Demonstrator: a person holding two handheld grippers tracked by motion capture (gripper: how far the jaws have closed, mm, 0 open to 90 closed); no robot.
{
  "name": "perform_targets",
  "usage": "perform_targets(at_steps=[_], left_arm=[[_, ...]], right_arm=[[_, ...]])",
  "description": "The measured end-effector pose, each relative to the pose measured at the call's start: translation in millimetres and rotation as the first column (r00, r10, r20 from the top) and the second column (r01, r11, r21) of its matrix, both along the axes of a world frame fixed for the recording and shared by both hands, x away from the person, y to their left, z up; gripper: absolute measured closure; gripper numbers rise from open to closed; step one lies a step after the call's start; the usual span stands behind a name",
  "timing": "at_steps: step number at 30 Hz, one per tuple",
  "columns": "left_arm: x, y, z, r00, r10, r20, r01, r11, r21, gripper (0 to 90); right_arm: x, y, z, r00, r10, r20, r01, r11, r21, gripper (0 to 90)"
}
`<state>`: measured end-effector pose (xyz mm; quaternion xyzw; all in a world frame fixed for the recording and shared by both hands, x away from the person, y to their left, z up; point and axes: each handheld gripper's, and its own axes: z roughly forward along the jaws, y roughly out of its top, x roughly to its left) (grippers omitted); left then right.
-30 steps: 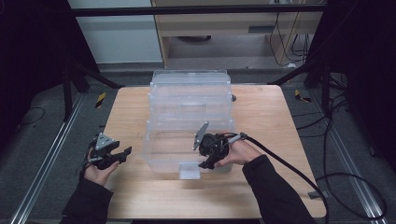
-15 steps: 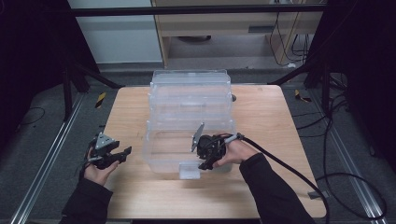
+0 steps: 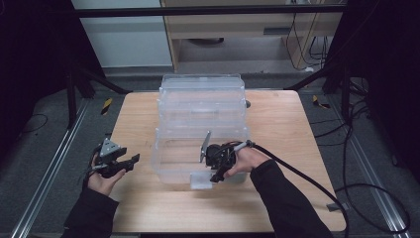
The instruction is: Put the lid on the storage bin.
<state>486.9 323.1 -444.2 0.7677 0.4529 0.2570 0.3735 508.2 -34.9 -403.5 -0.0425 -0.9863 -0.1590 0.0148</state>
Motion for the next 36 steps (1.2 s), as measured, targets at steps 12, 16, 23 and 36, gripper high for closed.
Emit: perform_targets(at_steps=[12, 16, 23, 36], left_arm=[[7.8, -3.7, 36.6, 0.9963, -0.065, 0.055, 0.067, 0.9976, -0.019, 38.1], [12.5, -7.3, 52.3, 0.9916, -0.108, 0.071, 0.109, 0.9940, -0.014, 37.8], [19.4, -18.6, 81.7, 0.9740, -0.208, 0.089, 0.209, 0.9779, 0.003, 38.1], [35.9, -56.2, 112.1, 0.9380, -0.331, 0.103, 0.321, 0.9414, 0.104, 39.7]], right_arm=[[1.3, 1.2, 0.4, 0.9998, 0.003, -0.018, -0.003, 1.000, -0.014, 58.6], [1.4, 1.5, 0.4, 0.9998, 0.017, -0.010, -0.017, 1.000, -0.017, 58.7], [-0.2, 1.3, 0.6, 0.9998, 0.021, 0.002, -0.021, 1.000, -0.018, 58.5], [-1.8, 1.0, 0.8, 0.9994, 0.031, 0.017, -0.031, 0.999, -0.017, 58.4]])
